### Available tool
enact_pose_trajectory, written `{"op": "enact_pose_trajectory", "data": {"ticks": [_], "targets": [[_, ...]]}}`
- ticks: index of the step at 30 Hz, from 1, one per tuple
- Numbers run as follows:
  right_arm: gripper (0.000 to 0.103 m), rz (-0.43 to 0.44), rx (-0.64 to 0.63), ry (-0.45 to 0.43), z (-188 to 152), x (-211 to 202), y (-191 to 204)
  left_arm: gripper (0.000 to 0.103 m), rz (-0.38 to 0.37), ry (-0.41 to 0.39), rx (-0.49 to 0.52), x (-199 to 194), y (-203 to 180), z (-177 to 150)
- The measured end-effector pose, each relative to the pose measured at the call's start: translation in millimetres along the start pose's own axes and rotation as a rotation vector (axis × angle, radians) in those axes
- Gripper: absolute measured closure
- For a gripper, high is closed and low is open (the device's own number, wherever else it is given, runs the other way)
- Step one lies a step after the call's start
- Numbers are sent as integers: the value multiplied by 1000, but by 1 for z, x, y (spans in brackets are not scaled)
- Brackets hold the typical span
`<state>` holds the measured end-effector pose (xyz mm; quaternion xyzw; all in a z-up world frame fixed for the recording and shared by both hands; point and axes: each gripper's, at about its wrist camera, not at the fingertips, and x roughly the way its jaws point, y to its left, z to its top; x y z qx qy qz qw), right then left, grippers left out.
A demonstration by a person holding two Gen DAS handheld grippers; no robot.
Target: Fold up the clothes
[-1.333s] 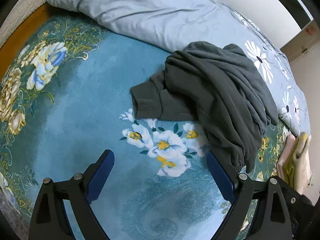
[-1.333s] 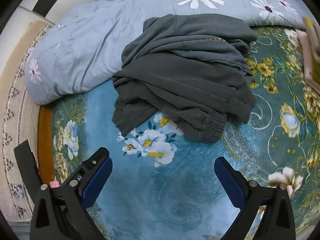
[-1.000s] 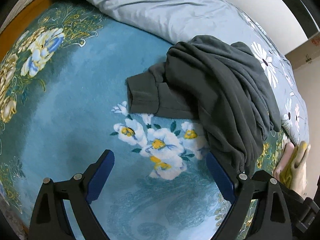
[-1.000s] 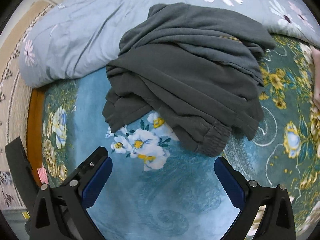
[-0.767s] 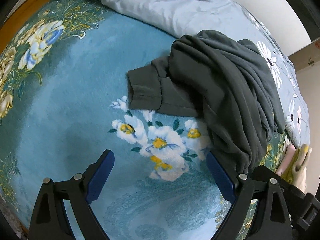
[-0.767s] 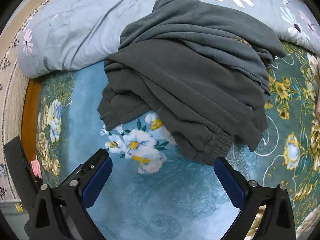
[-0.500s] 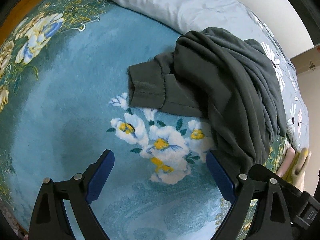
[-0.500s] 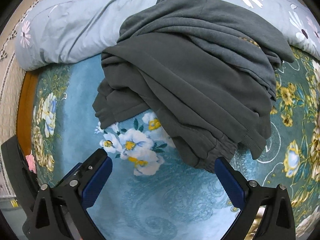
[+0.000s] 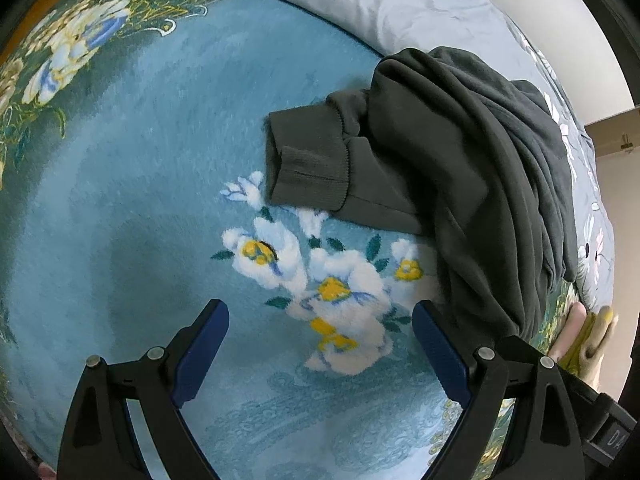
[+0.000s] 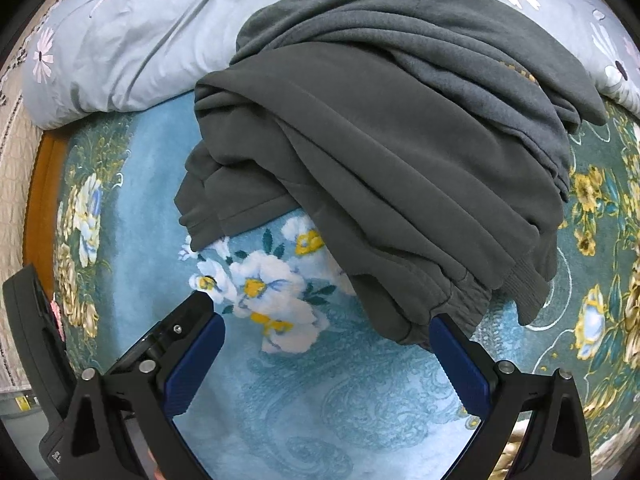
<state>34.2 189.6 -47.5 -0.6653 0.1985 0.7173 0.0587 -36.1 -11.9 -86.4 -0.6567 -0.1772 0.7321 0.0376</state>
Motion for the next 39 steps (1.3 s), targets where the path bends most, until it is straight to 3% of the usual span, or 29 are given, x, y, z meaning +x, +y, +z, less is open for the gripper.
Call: {"op": "enact_pose_trajectory", "data": {"ticks": [29,34,39], "targets": [[0,-11,-49,-1,10,-3,6,10,-48,1,2,-1,4,7],[0,-55,-127,-76,34,-16,16,10,-46,-25,37,-11,9,13],[2,-146,-210,-77,77,-4,26,10,-21,-54,48,-25,25,21]]}}
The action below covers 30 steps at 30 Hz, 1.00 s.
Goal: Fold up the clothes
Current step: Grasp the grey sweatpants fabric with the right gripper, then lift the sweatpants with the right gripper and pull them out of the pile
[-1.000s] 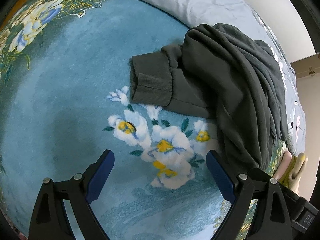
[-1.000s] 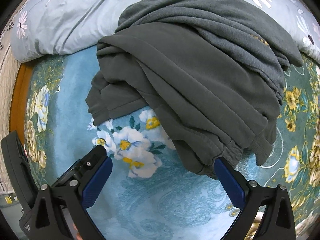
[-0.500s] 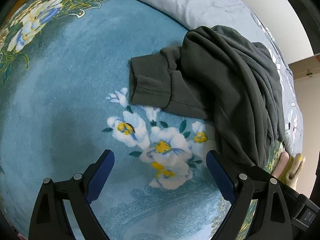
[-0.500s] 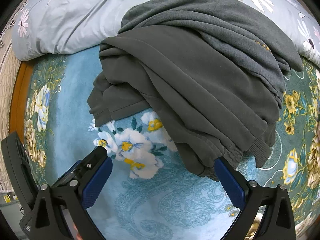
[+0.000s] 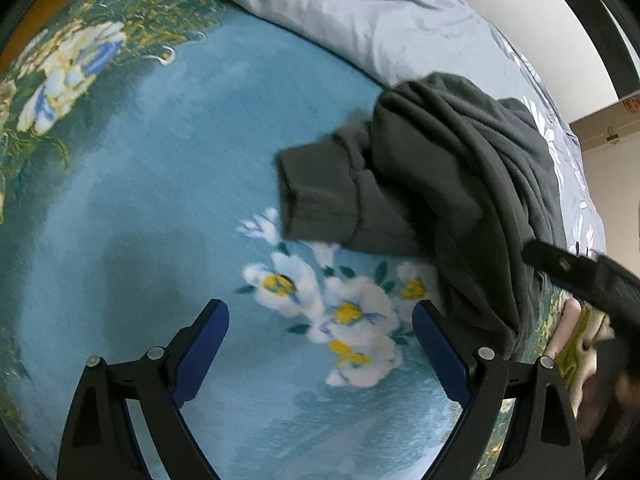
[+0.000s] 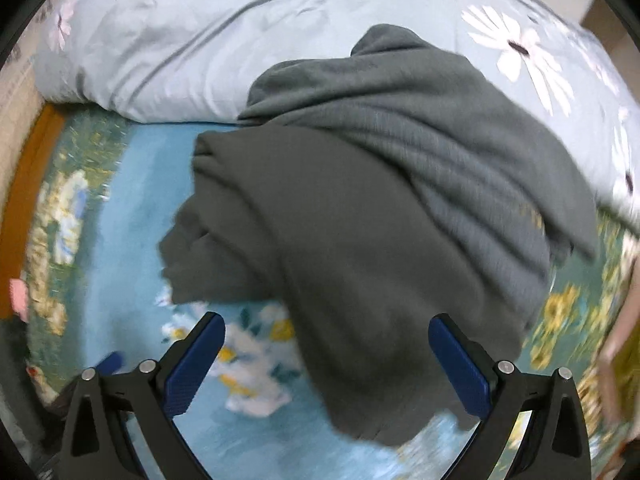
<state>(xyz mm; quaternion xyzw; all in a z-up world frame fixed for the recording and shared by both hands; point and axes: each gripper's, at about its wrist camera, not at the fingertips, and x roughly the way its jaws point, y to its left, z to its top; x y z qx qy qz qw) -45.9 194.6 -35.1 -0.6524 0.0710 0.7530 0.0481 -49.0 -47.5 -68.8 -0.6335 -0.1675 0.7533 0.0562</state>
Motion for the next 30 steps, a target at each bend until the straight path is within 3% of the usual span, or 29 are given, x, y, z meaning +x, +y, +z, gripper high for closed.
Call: {"op": "enact_pose_trajectory", "data": {"ticks": [6,7,11,16,30], "targets": [[40,-45,-42,76,20,30,7,10,26,-10,-31,-10,21,1],[53,-60,-37,89,21,34,6,10,27,-11,-36,-11,23,1],[81,1,104,61,21,21,-13,10,24,-11,-57,-17,30,1],[90,36,131,-23,6,-23,-26,10,3,-16,-55,-27,27,0],[94,227,308,-181,-97,-159,-66,10,-69,-94,-34,-98,27,-25]]}}
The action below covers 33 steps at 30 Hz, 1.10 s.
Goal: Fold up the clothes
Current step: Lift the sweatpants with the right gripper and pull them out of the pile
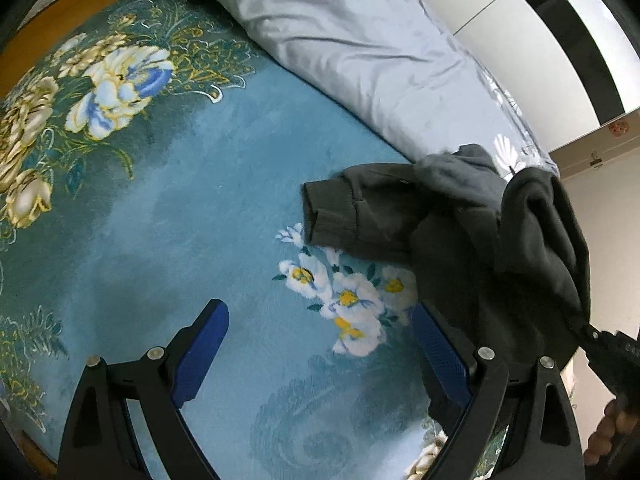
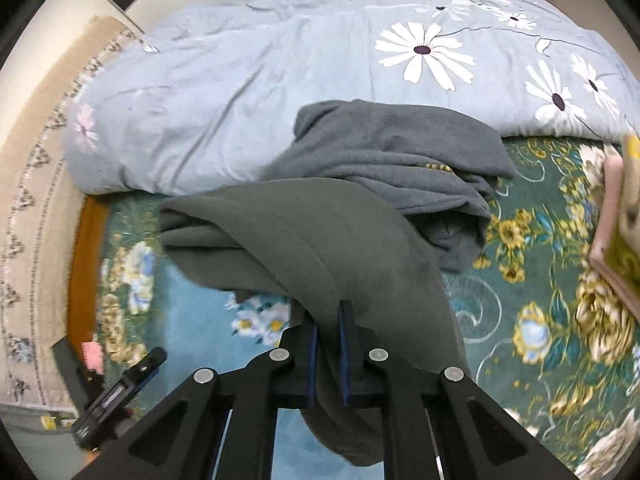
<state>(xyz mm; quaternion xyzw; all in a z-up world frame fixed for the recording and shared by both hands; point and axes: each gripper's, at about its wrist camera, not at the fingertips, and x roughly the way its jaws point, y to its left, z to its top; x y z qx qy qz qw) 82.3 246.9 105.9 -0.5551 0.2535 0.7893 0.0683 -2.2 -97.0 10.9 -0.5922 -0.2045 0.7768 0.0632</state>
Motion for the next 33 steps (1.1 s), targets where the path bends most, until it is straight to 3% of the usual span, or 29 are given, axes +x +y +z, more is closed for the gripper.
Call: {"op": "enact_pose_trajectory", "data": {"ticks": [10,14,18,24,30,33], "targets": [[94,159,130,-131,-28,-92,-12,10,-21,-30,14,-36,7,-28],[93,201,154,-110,-46,-108,-17,10,-40,-24,19,-37,4,-39],[93,122,148,34,-66,-62,-23,10,-44,15,21,-29,3,-55],[93,28,261,217,-117,6,-62,10,-22,80,42,-16,4,-85],[93,42,384,179,-132,7,-100,10,-54,184,30,11,-1,-136],[93,19,394,164,-128,9,-110,10,-110,276,-49,35,-3,-168]]}}
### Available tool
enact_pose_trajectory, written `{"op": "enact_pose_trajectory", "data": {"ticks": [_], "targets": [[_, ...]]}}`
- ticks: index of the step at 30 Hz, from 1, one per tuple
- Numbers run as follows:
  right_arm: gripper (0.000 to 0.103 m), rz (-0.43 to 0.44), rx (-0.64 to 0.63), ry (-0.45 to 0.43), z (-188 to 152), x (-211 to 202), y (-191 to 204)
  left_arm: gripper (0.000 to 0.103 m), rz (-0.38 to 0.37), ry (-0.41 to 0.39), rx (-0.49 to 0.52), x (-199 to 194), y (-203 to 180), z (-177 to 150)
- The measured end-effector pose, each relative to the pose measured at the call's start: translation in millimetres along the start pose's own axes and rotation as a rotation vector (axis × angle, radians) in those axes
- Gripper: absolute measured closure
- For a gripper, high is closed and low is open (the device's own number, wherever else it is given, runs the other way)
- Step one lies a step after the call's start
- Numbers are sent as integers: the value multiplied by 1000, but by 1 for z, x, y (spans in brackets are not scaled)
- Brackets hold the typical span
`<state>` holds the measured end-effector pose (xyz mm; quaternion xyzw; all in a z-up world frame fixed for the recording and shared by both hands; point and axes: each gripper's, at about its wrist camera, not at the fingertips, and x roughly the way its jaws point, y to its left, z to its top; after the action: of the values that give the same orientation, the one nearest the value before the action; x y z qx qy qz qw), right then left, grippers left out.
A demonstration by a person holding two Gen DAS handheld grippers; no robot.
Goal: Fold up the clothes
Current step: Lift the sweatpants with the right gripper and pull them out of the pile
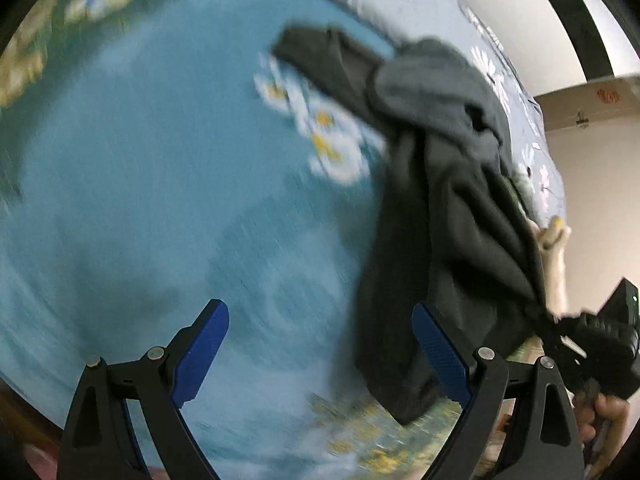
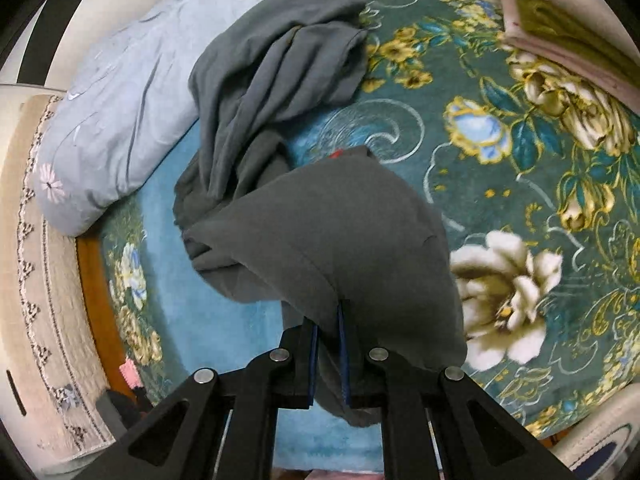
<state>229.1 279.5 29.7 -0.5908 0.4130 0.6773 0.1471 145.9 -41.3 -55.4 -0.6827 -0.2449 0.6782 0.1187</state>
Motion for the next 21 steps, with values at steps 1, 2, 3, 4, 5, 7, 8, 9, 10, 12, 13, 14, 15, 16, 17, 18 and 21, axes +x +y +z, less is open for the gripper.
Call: {"op": "enact_pose_trajectory", "data": {"ticks": [1,2,3,4,5,7,8,9,10,12,13,14,15,16,17,18,21], "targets": [[93,-6,7,-6,3,1,-3,10,-9,37,-33,12,2,-7],[91,-13,20,-9,4,2,-9,10,-17,75,-66,24,3,-13],[90,-18,35,-9,5,4,-15,10,-26,112,-99,36,5,-20],[90,-12,47,-7,9,5,-21,10,-21,136,-113,45,5,-25],[90,-8,53,-5,12,6,-26,10,-14,155,-117,51,4,-30],[90,-10,23,-1,18,4,-29,10,-13,194,-138,63,4,-37],[89,-10,5,1,21,4,-30,10,-22,213,-158,69,4,-40],[89,-8,-25,4,21,3,-30,10,-32,229,-192,74,4,-44],[89,-6,-54,7,21,2,-29,10,-46,241,-227,78,5,-47],[89,11,-86,5,21,0,-31,10,-95,261,-309,87,5,-53],[88,22,-95,1,21,-1,-32,10,-124,267,-348,91,6,-57],[87,34,-97,-3,20,-3,-33,10,-150,269,-387,94,7,-60],[87,48,-85,-5,20,-3,-35,10,-176,269,-434,98,8,-63],[86,58,-76,-7,19,-4,-37,10,-201,268,-485,103,8,-66],[85,59,-73,-6,19,-3,-39,10,-216,263,-524,106,8,-69],[83,58,-71,-5,19,-2,-40,10,-228,257,-558,110,8,-72],[77,53,-78,-3,18,-1,-40,11,-256,237,-646,118,8,-78]]}}
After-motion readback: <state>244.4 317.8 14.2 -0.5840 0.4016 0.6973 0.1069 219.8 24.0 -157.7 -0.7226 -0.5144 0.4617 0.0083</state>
